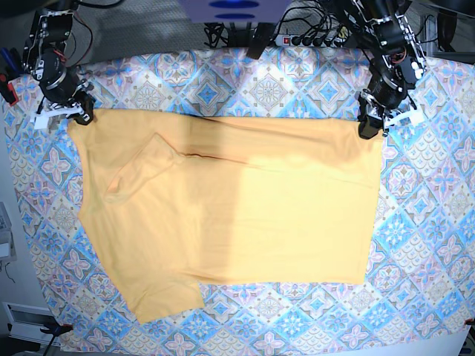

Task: Fold the T-shirt properly
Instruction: 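Drag the shirt edge toward the robot base with both grippers, then release the shirt edge and raise both grippers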

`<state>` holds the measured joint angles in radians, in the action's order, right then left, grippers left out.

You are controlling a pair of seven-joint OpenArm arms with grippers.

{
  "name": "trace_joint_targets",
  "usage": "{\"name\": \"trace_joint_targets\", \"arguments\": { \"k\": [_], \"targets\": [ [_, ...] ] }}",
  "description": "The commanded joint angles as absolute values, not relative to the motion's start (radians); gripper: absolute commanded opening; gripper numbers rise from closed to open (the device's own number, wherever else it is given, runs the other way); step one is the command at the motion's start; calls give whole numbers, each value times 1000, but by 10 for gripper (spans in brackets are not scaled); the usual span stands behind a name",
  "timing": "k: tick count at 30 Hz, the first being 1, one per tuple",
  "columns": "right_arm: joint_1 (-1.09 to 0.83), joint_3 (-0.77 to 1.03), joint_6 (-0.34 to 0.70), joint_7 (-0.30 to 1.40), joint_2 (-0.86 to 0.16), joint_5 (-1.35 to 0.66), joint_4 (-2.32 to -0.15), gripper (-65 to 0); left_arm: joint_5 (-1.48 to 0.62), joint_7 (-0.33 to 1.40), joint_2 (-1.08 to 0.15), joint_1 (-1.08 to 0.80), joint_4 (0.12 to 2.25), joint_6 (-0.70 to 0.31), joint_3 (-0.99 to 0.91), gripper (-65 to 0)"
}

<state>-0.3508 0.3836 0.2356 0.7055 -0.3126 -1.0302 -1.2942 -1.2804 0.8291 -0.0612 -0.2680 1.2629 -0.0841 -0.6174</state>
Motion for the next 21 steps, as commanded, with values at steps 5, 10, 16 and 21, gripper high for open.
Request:
{"name": "trace_joint_targets", "arguments": {
  "k": [5, 10, 16, 21],
  "targets": [
    [-375, 458, 249, 771, -332, -1046, -1310, -647, -1331, 848, -65, -358, 1283, -68, -622, -650],
    [-415, 504, 249, 819, -329, -1046, -1310, -647, -1339, 848, -64, -450, 1429, -68, -622, -650],
    [-470, 509, 252, 823, -329, -1046, -1310, -647, -1339, 848, -62, -541, 1521, -67, -622, -650],
    [-518, 509, 294, 823, -329, -1046, -1311, -647, -1342, 848, -62, -576, 1540, -67, -624, -650]
  ]
}}
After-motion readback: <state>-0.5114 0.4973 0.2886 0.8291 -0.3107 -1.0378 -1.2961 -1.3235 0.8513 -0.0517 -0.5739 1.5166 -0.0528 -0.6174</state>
